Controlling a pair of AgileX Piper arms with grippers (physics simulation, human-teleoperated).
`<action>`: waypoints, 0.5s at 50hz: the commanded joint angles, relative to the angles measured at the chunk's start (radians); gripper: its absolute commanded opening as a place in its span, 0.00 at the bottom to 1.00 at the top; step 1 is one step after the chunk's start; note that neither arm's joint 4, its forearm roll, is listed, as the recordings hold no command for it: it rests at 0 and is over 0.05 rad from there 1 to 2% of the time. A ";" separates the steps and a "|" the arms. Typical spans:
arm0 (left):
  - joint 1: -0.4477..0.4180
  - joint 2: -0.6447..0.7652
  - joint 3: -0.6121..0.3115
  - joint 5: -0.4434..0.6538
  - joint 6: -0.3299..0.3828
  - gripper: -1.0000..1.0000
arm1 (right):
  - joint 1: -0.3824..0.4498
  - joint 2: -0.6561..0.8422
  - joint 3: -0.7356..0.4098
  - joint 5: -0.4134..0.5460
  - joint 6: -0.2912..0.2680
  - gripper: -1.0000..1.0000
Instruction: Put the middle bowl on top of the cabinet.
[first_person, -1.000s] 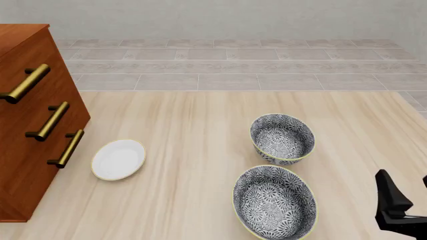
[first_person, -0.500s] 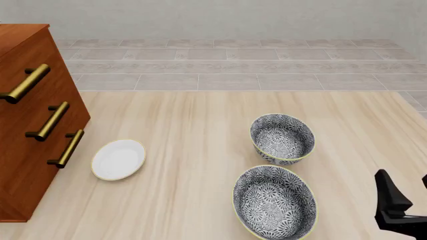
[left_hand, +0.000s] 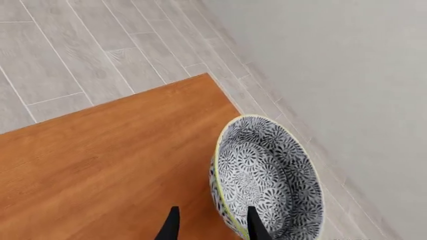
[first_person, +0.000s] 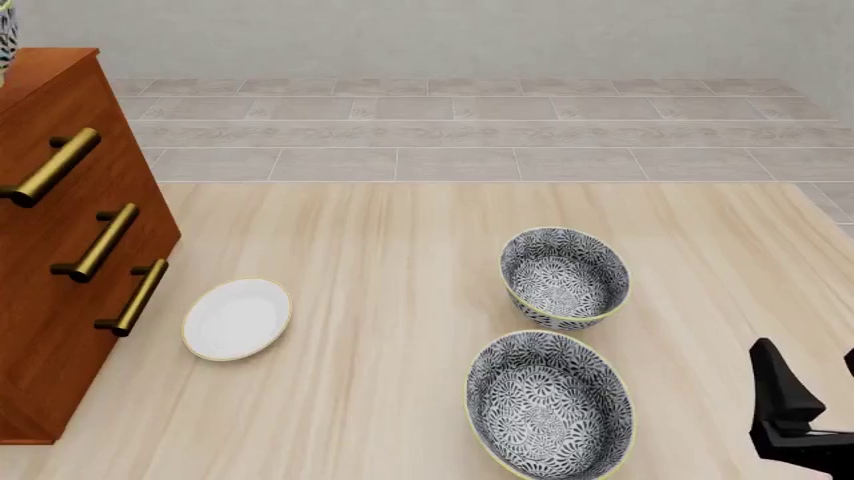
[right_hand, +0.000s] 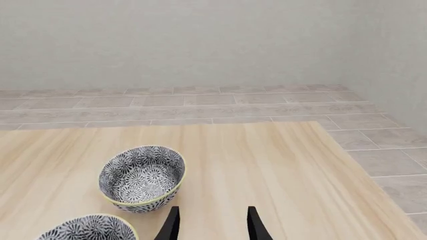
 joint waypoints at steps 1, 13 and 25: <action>-0.031 -0.053 0.014 0.008 -0.006 1.00 | -0.001 -0.011 0.000 0.007 0.000 1.00; -0.054 -0.105 0.029 0.013 -0.017 1.00 | -0.002 -0.002 0.000 -0.004 0.001 1.00; -0.075 -0.143 0.038 0.019 -0.025 1.00 | -0.002 -0.029 0.000 0.022 -0.001 1.00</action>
